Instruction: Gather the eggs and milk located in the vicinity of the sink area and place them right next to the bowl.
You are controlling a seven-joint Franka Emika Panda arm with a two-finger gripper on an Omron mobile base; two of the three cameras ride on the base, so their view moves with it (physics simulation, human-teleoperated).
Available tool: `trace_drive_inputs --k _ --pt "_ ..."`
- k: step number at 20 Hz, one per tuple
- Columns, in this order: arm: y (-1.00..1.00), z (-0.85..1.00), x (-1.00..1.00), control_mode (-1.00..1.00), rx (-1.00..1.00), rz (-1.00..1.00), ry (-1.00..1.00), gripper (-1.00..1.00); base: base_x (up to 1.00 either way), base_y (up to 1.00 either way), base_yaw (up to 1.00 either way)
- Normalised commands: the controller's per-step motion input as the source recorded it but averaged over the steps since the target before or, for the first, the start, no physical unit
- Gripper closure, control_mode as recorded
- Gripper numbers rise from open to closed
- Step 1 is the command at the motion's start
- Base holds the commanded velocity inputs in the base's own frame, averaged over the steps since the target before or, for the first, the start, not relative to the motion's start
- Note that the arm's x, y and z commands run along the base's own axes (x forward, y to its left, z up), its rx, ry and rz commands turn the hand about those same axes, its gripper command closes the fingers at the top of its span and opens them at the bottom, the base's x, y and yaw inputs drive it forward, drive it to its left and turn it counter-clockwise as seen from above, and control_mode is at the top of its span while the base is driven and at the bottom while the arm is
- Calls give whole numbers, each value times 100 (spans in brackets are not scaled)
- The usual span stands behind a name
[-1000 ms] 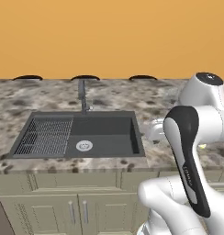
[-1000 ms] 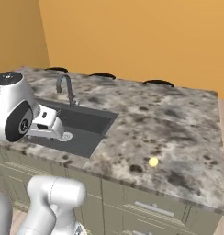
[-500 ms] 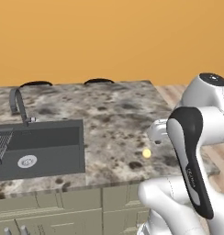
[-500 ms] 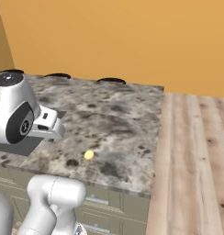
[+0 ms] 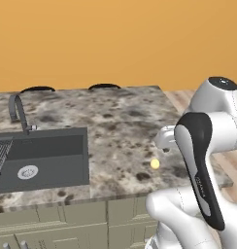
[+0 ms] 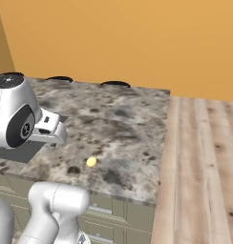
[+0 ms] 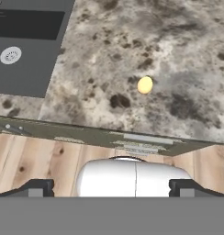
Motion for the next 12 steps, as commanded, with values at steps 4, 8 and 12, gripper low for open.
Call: trace_drive_inputs --k 4,8,12 --pt "4 -9 17 -100 0 0 0 -100 3 0 0" --pt "8 -8 76 -100 0 0 2 -100 0 0 0" --pt "-12 -8 39 -100 0 7 1 -100 0 0 0"
